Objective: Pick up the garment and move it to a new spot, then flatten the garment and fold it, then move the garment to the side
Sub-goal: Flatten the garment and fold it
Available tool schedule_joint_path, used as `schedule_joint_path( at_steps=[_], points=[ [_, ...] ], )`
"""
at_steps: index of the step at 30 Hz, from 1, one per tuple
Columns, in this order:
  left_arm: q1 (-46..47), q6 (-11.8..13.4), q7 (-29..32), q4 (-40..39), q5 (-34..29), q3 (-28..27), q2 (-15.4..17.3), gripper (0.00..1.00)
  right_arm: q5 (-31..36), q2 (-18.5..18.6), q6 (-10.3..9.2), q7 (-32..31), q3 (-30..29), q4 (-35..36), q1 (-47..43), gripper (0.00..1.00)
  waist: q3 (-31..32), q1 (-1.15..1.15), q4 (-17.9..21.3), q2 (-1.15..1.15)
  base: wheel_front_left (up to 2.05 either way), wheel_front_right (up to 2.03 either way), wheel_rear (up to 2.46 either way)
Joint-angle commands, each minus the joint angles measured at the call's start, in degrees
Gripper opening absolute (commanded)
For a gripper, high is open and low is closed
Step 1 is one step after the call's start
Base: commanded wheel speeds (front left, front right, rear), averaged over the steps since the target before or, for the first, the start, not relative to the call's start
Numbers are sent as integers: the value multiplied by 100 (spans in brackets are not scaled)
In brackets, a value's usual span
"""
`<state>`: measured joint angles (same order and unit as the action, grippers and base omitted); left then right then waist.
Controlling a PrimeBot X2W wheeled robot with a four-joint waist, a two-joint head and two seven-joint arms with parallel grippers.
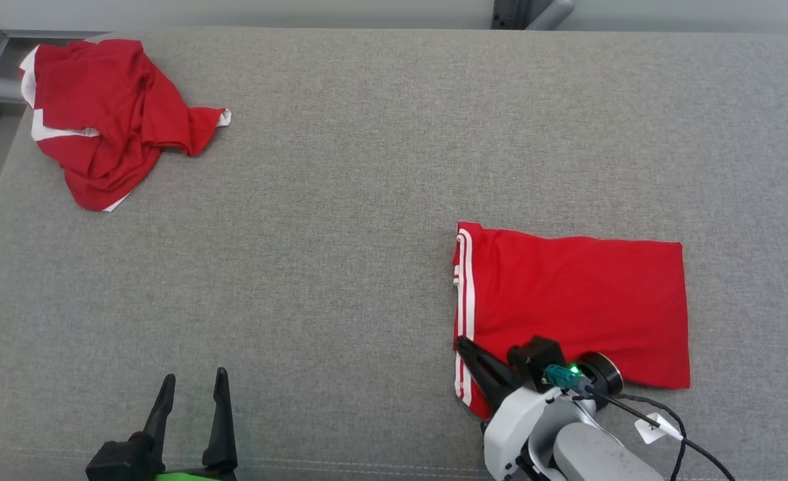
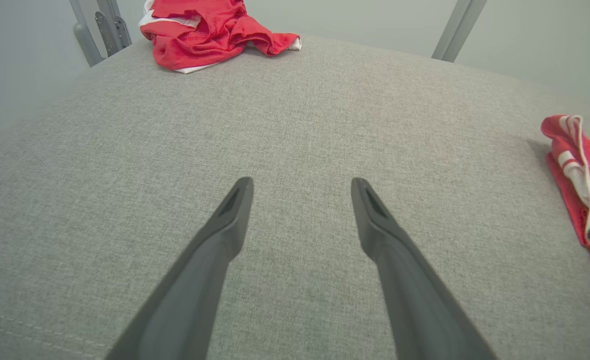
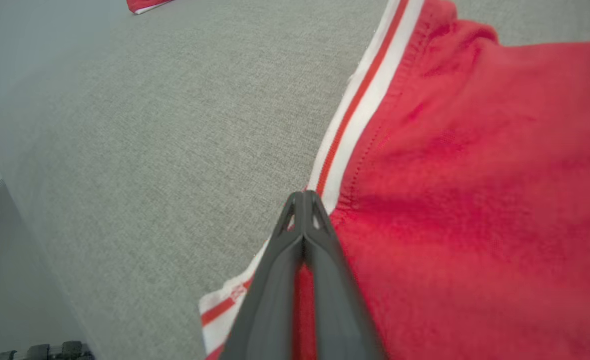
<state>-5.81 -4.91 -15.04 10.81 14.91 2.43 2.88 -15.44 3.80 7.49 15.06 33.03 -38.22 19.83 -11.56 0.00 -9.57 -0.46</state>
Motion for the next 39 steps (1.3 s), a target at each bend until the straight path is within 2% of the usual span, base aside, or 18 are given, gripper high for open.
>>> schedule_joint_path(
  at_steps=[1, 5, 11, 19, 20, 22, 23, 24, 26, 31, 35, 39],
  points=[
    [62, 23, -17, 2, 31, 9, 5, 100, -41, -7, -1, 5, 61, -98, 86, 0, 15, 0, -29, 46, 0, 0, 0],
    [26, 35, -17, -20, 39, -23, 5, 100, -171, -52, -1, 10, 230, -170, 225, 0, 76, 0, -43, 46, 0, 0, 0],
    [-103, 56, -17, -78, 34, -147, 6, 100, -166, -59, -1, 13, 175, 364, 114, 0, 285, 0, 94, 46, 0, 0, 0],
    [-300, 97, -17, -268, -58, -341, 6, 100, 227, 419, -1, 14, -664, 1621, -656, 0, 667, 0, 410, 46, 0, 0, 0],
    [-319, 99, -17, -277, -72, -370, 6, 100, 284, 478, -1, 14, -837, 1783, -795, 16, 719, 0, 447, 46, 0, 0, 0],
    [-389, 111, -17, -290, -86, -417, 6, 100, 359, 558, -1, 13, -1250, 2124, -1083, 64, 838, 0, 530, 46, 0, 0, 0],
    [-389, 111, -17, -290, -86, -417, 6, 100, 359, 558, -1, 13, -1250, 2124, -1083, 64, 838, 0, 530, 46, 0, 0, 0],
    [-435, 120, -17, -296, -78, -444, 5, 100, 420, 614, -1, 14, -1449, 2276, -1203, 100, 896, 0, 578, 46, 0, 0, 0],
    [-525, 105, -17, -297, -130, -490, 5, 100, 561, 717, -2, 14, -1846, 2480, -1458, 100, 996, 0, 665, 46, 0, 0, 0],
    [-651, 36, -17, -242, -203, -562, 6, 100, 793, 701, -2, 14, -2886, 2883, -2000, 100, 1180, 0, 774, 46, 0, 0, 0],
    [-602, 12, -17, -173, -158, -569, 6, 100, 865, 597, -5, 14, -3422, 2896, -2248, 100, 1249, 0, 777, 46, 0, 0, 0],
    [-520, -30, -17, -105, -258, -553, 6, 100, 1032, 549, -3, 15, -3717, 2733, -2395, 100, 1272, 0, 758, 46, 0, 0, 0]
  ],
)
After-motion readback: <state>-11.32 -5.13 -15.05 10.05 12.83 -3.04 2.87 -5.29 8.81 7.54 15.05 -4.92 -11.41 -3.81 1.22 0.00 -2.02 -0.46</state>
